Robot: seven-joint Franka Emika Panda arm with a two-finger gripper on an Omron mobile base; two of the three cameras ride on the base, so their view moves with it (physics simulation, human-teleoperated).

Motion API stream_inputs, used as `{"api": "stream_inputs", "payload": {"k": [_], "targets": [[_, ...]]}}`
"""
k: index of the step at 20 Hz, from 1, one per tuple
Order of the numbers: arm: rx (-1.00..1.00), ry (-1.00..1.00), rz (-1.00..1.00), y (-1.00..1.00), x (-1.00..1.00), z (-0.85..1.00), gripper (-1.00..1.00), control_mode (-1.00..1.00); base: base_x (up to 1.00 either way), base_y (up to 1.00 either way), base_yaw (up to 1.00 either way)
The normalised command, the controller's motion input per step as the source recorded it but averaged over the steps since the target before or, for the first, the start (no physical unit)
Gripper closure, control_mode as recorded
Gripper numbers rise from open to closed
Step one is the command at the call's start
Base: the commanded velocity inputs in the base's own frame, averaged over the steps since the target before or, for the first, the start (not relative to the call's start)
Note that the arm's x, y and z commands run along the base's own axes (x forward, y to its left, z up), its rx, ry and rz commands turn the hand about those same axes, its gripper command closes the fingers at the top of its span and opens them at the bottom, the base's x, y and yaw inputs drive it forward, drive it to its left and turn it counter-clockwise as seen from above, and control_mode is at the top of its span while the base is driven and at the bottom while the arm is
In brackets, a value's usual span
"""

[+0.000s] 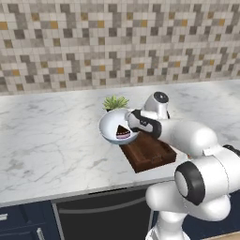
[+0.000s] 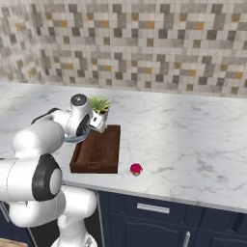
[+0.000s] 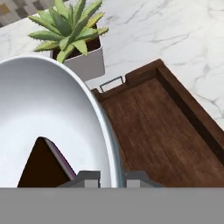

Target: Place the bowl with cake and the cupcake onto the tray.

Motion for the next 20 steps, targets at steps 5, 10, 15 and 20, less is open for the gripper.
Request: {"api": "stream_inputs", "payload": {"k": [5,10,15,20], "targets": [[0.0,0.11,-0.01,-0.46,0.07,-0.15,1.0,-1.0,0.0,0.0,0.0],[0.0,0.02,-0.06,-0.17,0.08,-0.14,1.0,-1.0,0.0,0.0,0.0],[-0.01,0.0,-0.07,-0.12,0.34,-0.13,1.0,-1.0,0.0,0.0,0.0],[0.01,0.01,-0.01,-0.46,0.34,-0.02,1.0,-1.0,0.0,0.0,0.0]]}}
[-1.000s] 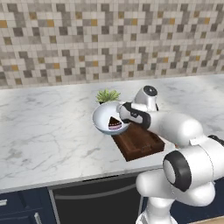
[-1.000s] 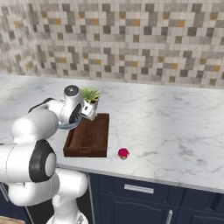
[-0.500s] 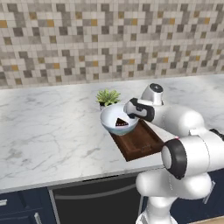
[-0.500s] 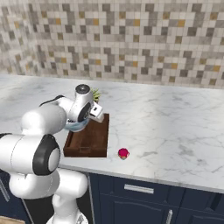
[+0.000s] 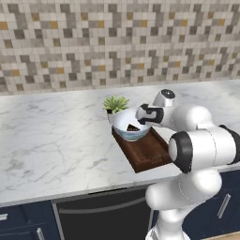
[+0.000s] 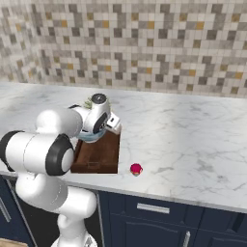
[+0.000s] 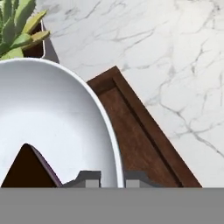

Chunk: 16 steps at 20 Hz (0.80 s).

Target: Place the bowl with cake and the cupcake onto the tray.

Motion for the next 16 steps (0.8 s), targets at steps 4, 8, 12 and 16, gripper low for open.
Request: {"api": "stream_inputs", "payload": {"k": [4,8,12,16], "targets": [[0.01,0.03,0.0,-0.46,0.2,0.17,1.0,-1.0,0.0,0.0,0.0],[-0.04,0.01,0.0,-0.19,0.18,0.01,1.0,-1.0,0.0,0.0,0.0],[-0.01,0.01,0.0,0.02,0.22,-0.12,1.0,-1.0,0.0,0.0,0.0],[0.0,-0.01,0.0,0.13,0.16,-0.19,1.0,-1.0,0.0,0.0,0.0]]}}
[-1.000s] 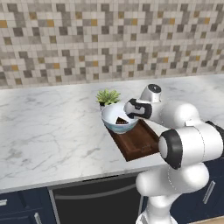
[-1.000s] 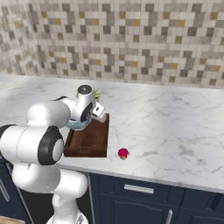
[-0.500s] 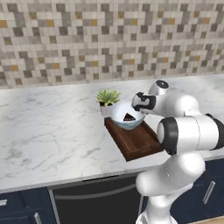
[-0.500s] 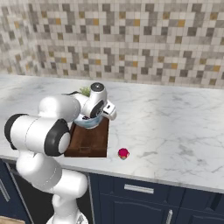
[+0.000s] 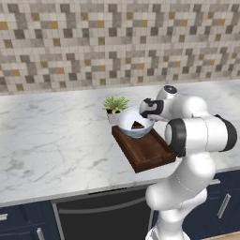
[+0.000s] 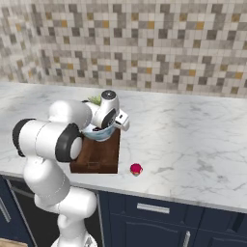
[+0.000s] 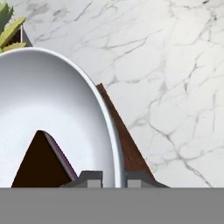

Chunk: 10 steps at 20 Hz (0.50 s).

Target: Place the bowl with cake and the cupcake onto the tray.

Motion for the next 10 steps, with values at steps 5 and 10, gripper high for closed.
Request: {"api": "stream_inputs", "payload": {"k": [5,10], "targets": [[0.02,-0.06,0.0,0.1,0.06,-0.21,1.0,-1.0,0.0,0.0,0.0],[0.01,-0.03,-0.01,0.02,0.09,-0.12,-1.0,-1.0,0.0,0.0,0.0]]}}
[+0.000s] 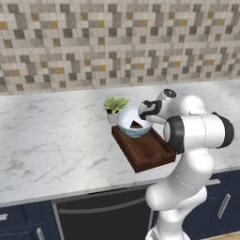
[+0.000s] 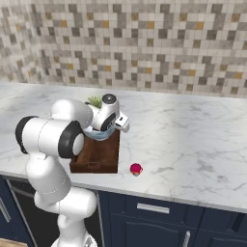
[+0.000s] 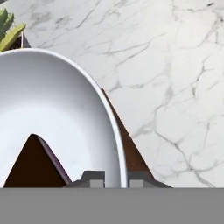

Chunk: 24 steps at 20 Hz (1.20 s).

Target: Place the bowl with cake and the cupcake onto the tray.

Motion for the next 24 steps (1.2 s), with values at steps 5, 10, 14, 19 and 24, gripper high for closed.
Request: {"api": "stream_inputs", "payload": {"k": [5,10,14,19,24], "targets": [[0.0,0.0,0.0,0.0,0.0,0.0,-1.0,-1.0,0.0,0.0,0.0],[-0.03,0.06,0.0,-0.04,0.01,0.21,-1.0,-1.0,0.0,0.0,0.0],[-0.06,0.16,-0.01,-0.24,0.0,0.41,-1.0,-1.0,0.0,0.0,0.0],[-0.03,0.2,-0.01,-0.3,-0.19,0.49,-1.0,-1.0,0.0,0.0,0.0],[0.01,0.3,-0.03,-0.49,-0.63,0.04,-1.0,-1.0,0.0,0.0,0.0]]}}
